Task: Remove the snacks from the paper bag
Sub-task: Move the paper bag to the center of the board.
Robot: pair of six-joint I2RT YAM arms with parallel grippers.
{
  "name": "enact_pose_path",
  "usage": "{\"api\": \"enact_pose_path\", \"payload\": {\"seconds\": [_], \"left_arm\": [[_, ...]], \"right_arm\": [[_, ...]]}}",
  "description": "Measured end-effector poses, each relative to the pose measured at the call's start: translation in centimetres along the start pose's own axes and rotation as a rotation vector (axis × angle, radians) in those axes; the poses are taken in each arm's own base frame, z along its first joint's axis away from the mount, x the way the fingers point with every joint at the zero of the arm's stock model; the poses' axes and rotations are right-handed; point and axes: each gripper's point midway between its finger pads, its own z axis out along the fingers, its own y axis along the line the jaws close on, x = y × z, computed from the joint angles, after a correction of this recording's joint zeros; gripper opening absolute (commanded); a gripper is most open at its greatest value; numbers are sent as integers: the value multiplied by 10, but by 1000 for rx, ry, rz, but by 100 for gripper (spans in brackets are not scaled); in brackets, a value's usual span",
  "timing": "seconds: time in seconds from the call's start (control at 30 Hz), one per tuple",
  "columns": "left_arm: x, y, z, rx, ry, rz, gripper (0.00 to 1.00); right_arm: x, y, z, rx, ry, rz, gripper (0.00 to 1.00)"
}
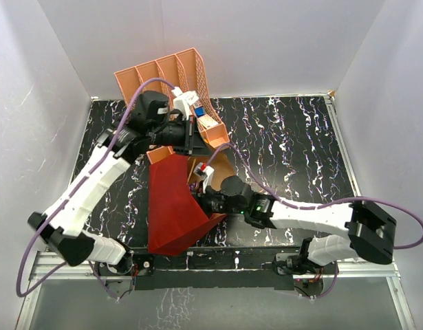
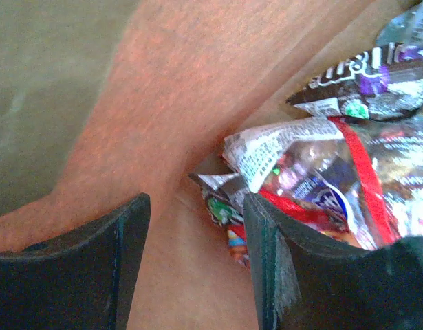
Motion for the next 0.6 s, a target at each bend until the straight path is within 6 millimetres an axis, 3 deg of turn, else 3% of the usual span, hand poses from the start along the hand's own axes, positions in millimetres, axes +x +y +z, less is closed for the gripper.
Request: {"api": "enact_pose_path", "payload": {"seconds": [0.13,0.2,0.33,0.47,0.6], "left_arm": [[7,-7,-35,-46,-63,51,0],[8,-6,-43,-67,-77,65,0],[10,-3,-54,-106,-101,83,0],[10,0,-57,-122,-115,93,0],[15,4,-61,-141,-131,95,0]], "right_arm": [[4,10,26,-4,-4,-4,60],[4,14,37,-1,-10,-3,62],[1,1,38,82,-27,-5,73],[-24,-39,-2,218,-85,-28,82],[-79,-89,-70,417,-231,-134,95]]}}
